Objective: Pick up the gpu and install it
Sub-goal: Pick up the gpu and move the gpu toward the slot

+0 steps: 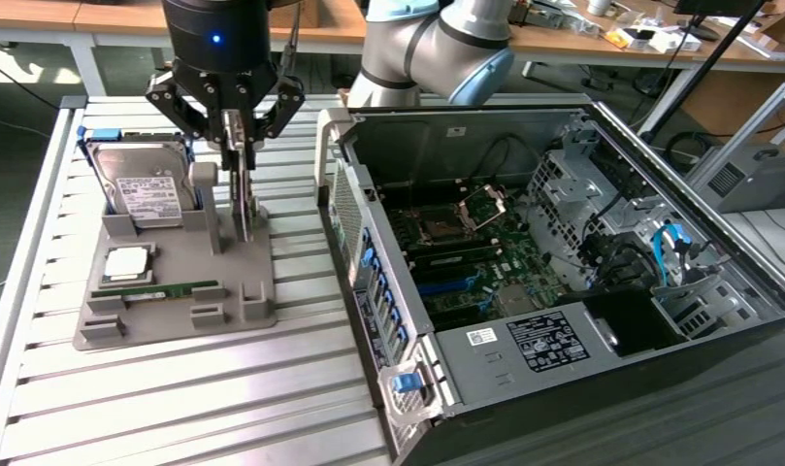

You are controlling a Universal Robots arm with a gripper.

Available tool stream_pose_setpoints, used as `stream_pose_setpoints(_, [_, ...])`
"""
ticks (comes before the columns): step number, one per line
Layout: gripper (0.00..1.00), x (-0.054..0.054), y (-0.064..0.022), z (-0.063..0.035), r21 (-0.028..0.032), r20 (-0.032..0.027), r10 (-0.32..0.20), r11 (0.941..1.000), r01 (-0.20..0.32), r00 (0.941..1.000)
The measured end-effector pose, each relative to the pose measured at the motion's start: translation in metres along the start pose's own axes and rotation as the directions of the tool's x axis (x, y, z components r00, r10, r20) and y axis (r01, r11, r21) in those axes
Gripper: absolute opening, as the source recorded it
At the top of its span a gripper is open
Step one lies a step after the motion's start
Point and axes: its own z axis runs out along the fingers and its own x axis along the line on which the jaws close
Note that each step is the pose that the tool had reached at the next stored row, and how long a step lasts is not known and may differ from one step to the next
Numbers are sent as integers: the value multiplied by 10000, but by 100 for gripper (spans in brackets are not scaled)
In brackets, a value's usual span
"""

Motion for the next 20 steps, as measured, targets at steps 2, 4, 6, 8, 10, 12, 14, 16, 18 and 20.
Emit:
stream_pose_setpoints(2, [27, 0, 0, -12, 0, -1, 0, 10000, 0, 10000])
stream_pose_setpoints(4, [27, 0, 1, -24, 0, -1, 0, 10000, 0, 10000])
stream_pose_setpoints(6, [27, -1, 2, -36, 0, 0, 0, 10000, 0, 10000])
stream_pose_setpoints(8, [27, -1, 2, -50, 1, -1, 1, 10000, -1, 10000])
stream_pose_setpoints(10, [27, -2, 3, -63, 0, 0, 0, 10000, 0, 10000])
stream_pose_setpoints(12, [27, -2, 4, -78, 1, 0, 0, 10000, 0, 10000])
stream_pose_setpoints(14, [27, -2, 4, -93, 0, 0, 0, 10000, 0, 10000])
stream_pose_setpoints(16, [27, -3, 5, -112, 0, 0, 0, 10000, 0, 10000])
stream_pose_setpoints(18, [27, -3, 6, -125, 0, 0, 0, 10000, 0, 10000])
stream_pose_setpoints(20, [27, -3, 6, -140, 1, -1, 0, 10000, 0, 10000])
